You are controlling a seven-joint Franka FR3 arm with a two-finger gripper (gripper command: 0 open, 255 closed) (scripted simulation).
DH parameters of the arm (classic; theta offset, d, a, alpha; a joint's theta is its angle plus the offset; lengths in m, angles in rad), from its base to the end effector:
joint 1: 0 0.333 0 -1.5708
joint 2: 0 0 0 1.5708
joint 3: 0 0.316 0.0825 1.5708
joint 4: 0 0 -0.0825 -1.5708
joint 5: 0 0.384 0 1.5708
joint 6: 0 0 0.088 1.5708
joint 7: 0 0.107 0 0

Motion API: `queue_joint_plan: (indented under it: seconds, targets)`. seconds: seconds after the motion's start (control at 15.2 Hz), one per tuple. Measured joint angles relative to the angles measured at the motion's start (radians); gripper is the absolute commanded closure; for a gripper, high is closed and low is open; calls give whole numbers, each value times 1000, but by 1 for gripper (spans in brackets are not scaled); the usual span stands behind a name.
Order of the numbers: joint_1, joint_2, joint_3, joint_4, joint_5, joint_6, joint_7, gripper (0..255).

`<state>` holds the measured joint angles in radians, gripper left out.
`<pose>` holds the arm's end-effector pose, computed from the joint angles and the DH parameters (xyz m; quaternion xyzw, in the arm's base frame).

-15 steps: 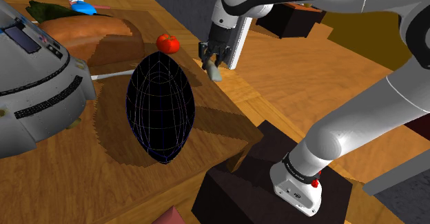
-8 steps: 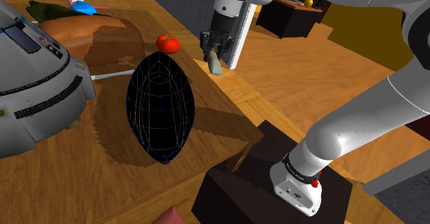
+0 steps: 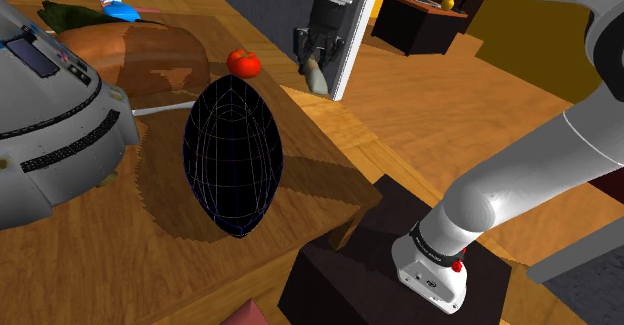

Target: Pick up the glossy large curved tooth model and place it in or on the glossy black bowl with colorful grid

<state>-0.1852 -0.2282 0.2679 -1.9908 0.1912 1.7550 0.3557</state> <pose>0.4871 0.0675 0.5559 -0.9855 0.1573 0.0207 0.0608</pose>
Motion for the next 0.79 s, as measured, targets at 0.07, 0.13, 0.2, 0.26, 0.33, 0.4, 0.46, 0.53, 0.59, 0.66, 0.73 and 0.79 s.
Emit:
queue_joint_plan:
  seconds: [0.07,0.13,0.2,0.26,0.33,0.4,0.46,0.53,0.59,0.66,0.73,0.79]
  targets:
    - [0,0,0,13,0,-13,2,255]
    - [0,-4,-2,24,0,-27,3,255]
    - [0,0,-1,39,-1,-39,6,255]
    - [0,2,-1,56,-2,-54,10,255]
    - [-1,3,-2,69,-3,-64,10,255]
    - [-1,9,-1,86,-4,-77,14,255]
    - [-1,9,-2,98,-5,-89,15,255]
    - [-2,9,-3,114,-5,-104,16,255]
    - [-2,14,-3,133,-7,-118,19,255]
    - [-2,12,-4,142,-7,-129,20,255]
    - [2,14,3,149,-6,-132,32,255]
    - [9,14,14,151,-3,-132,49,255]
